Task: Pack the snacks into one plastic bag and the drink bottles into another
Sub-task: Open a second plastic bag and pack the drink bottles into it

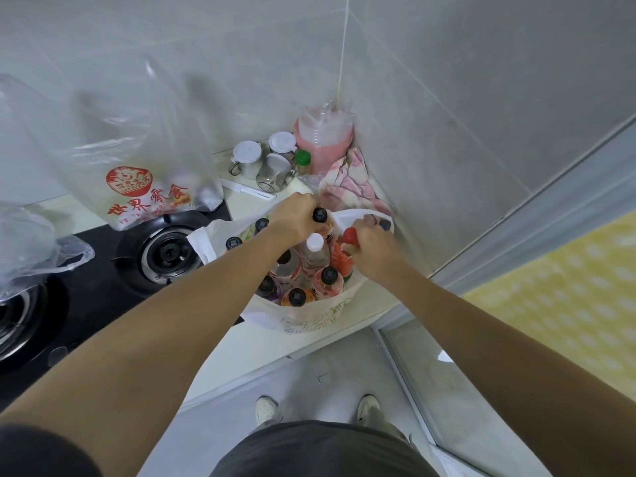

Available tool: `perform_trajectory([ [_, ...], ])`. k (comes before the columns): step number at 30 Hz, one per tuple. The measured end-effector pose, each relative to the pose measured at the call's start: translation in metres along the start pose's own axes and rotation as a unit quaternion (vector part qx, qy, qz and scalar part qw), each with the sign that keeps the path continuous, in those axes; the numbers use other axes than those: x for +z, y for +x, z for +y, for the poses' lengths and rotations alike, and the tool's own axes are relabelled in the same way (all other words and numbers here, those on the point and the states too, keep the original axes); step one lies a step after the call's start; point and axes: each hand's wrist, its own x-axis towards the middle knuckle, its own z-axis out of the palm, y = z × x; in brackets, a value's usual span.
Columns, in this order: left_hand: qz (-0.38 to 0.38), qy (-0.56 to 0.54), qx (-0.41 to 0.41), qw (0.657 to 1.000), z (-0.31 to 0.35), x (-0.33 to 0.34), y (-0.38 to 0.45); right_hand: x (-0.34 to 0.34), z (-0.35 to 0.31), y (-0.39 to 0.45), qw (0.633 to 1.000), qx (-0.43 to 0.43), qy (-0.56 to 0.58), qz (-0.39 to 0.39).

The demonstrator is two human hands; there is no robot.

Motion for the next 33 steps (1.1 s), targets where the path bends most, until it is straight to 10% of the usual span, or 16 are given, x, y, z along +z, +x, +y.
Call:
perform_trajectory([
  [22,-0.165,0.044,0.067,0.983,0.058,0.023,0.092,0.010,0.020,-0.006,0.998,-0.014,0.053,0.040],
  [33,-0.041,-0.188,0.151,0.970,0.060,0.023,0.109,0.019,0.018,-0.011,0.992,-0.056,0.071,0.086],
])
